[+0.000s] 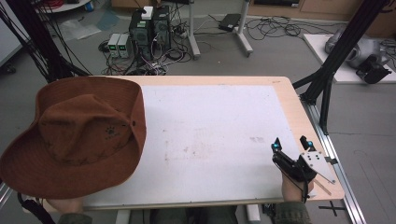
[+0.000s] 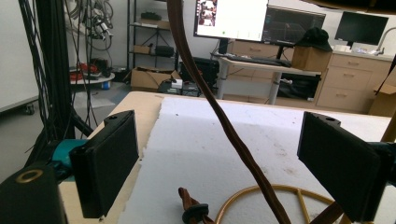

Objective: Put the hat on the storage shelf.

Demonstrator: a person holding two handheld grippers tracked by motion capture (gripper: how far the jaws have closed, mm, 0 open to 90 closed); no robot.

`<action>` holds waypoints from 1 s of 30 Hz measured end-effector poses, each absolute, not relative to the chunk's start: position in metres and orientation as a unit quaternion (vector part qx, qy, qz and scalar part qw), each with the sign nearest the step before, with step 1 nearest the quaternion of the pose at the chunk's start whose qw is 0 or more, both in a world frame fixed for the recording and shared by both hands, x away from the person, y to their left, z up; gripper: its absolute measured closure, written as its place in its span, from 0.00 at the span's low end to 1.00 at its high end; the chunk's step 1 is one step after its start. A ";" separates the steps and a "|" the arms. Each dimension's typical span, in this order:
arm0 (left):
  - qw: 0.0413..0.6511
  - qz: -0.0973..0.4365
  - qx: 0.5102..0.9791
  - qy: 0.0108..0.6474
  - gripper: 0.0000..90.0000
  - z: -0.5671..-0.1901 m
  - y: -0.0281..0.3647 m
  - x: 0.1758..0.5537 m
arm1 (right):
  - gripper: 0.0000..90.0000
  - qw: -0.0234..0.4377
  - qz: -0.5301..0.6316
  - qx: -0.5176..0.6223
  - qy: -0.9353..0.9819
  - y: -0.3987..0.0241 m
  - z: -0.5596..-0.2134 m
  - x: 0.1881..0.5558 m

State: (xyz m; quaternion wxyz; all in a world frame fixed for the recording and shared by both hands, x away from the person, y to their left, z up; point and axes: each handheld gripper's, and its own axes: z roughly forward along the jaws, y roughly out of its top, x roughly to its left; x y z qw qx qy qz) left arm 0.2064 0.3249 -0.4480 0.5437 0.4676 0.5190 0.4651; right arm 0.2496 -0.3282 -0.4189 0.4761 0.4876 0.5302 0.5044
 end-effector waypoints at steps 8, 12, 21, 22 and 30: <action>0.542 0.466 0.472 0.517 0.14 -0.448 0.324 0.207 | 0.15 0.465 0.485 0.521 0.526 -0.335 -0.432 0.250; 0.542 0.467 0.470 0.518 0.14 -0.448 0.324 0.206 | 0.15 0.459 0.488 0.524 0.526 -0.335 -0.433 0.251; 0.543 0.465 0.471 0.517 0.14 -0.448 0.324 0.206 | 0.15 0.459 0.489 0.520 0.529 -0.333 -0.433 0.251; 0.543 0.465 0.471 0.517 0.14 -0.448 0.324 0.206 | 0.15 0.459 0.488 0.520 0.530 -0.333 -0.433 0.251; 0.545 0.462 0.469 0.518 0.14 -0.448 0.324 0.206 | 0.15 0.455 0.489 0.524 0.529 -0.335 -0.434 0.251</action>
